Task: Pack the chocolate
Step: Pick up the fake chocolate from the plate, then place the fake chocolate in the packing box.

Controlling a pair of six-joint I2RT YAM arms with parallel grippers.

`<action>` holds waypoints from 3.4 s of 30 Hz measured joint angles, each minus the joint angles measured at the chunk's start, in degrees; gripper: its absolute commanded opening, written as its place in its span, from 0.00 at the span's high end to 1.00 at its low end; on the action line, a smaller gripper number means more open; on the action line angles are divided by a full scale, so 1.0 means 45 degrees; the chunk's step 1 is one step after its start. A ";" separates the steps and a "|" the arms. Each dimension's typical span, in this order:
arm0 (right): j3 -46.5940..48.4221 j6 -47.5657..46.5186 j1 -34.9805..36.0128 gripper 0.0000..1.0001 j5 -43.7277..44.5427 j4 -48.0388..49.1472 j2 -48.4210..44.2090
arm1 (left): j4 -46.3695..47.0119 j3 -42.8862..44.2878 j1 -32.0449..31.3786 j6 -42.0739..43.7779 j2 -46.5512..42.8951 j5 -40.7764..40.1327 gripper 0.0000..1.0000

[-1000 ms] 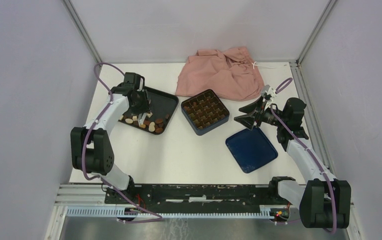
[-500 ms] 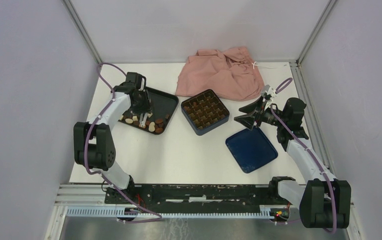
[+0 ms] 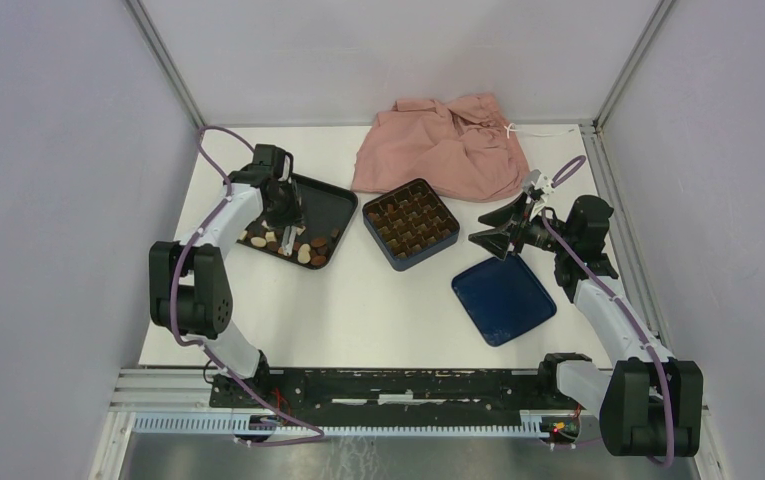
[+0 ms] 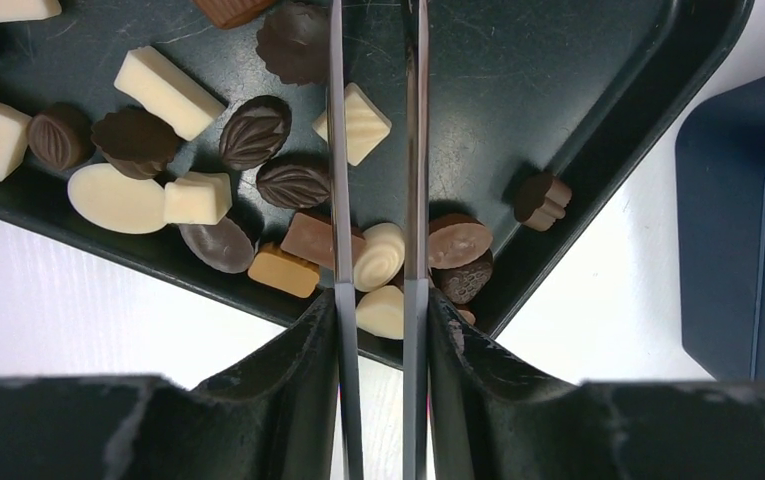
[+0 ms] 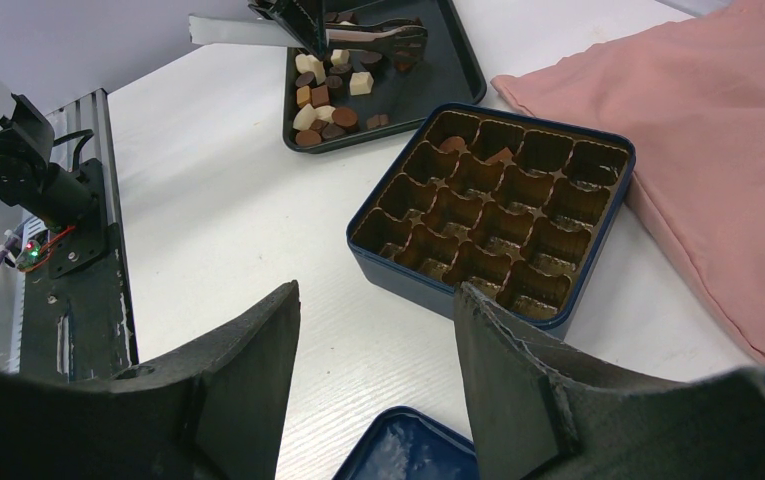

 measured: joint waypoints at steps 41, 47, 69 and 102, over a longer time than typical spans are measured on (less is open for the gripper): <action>0.0000 -0.0141 0.0019 0.36 0.0010 -0.0053 -0.0005 | 0.3055 -0.3317 -0.0510 -0.0908 -0.5416 0.5950 0.98; 0.0000 -0.0248 0.0019 0.37 0.0010 -0.0146 0.0000 | 0.4779 -0.3682 -0.2482 -0.1656 -0.5659 0.6135 0.98; 0.0141 -0.0525 0.0019 0.37 0.0015 -0.0311 0.0005 | 0.5013 -0.1161 -0.6479 -0.0389 -0.1399 0.0437 0.98; 0.0146 -0.0573 0.0019 0.37 0.0010 -0.0408 0.0039 | 0.4245 0.0097 -0.6815 0.0379 0.0408 -0.1185 0.59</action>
